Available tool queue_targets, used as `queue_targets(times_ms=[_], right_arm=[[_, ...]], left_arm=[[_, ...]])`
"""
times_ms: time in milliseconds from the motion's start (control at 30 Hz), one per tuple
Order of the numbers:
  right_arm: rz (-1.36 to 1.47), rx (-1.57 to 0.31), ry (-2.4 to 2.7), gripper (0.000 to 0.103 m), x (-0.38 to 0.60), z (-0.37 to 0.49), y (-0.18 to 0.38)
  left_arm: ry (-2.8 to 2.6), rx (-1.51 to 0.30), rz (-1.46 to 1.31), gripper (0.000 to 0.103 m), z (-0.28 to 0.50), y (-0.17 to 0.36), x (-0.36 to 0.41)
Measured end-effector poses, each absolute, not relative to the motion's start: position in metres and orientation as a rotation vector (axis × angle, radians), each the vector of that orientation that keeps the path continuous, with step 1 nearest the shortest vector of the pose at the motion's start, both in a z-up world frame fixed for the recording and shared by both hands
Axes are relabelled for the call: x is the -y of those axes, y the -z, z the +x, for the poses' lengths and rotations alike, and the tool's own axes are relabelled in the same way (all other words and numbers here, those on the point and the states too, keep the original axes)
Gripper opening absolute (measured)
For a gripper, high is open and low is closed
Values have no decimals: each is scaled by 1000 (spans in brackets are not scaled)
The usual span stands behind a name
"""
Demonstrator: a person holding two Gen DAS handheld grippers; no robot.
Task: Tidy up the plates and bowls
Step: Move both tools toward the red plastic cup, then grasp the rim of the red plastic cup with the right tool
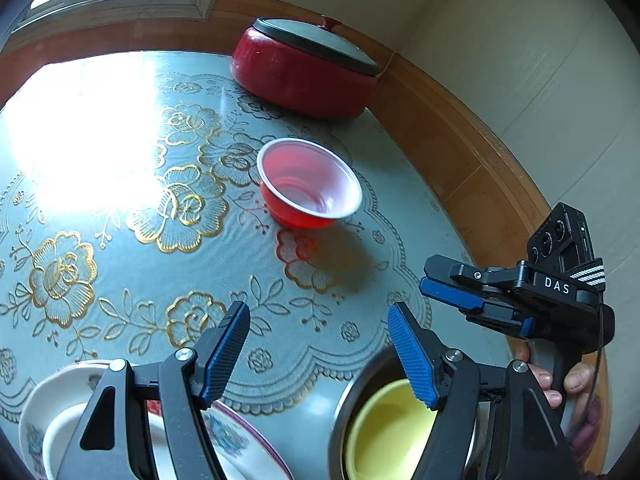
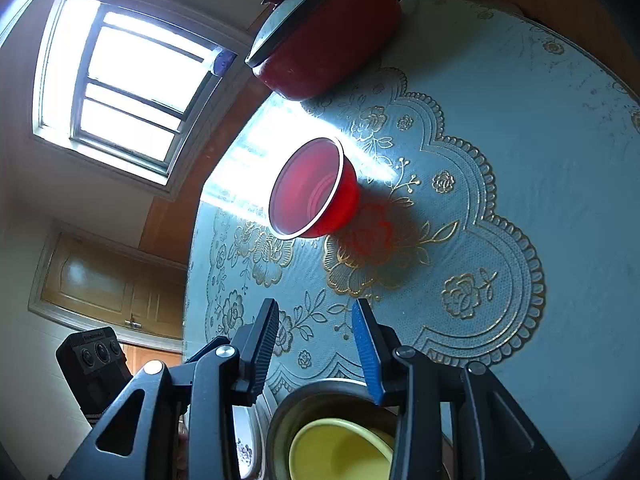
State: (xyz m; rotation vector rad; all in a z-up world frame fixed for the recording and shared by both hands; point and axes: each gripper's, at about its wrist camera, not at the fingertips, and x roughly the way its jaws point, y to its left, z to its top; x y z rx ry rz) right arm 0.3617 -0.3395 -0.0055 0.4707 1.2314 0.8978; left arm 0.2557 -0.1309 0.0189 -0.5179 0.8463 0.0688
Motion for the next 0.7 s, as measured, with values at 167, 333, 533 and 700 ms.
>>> queue_targets(times_ms=[167, 333, 533, 700], right_arm=[[504, -1248, -907, 38, 320, 372, 12], [506, -1186, -884, 38, 305, 381, 14], [497, -1160, -847, 38, 293, 400, 22], [504, -1166, -823, 38, 290, 410, 30]], left_arm=[[-105, -841, -521, 72, 273, -17, 117], [-141, -835, -530, 72, 295, -12, 101], [-168, -827, -561, 72, 318, -5, 83], [-180, -826, -581, 72, 332, 0, 71]])
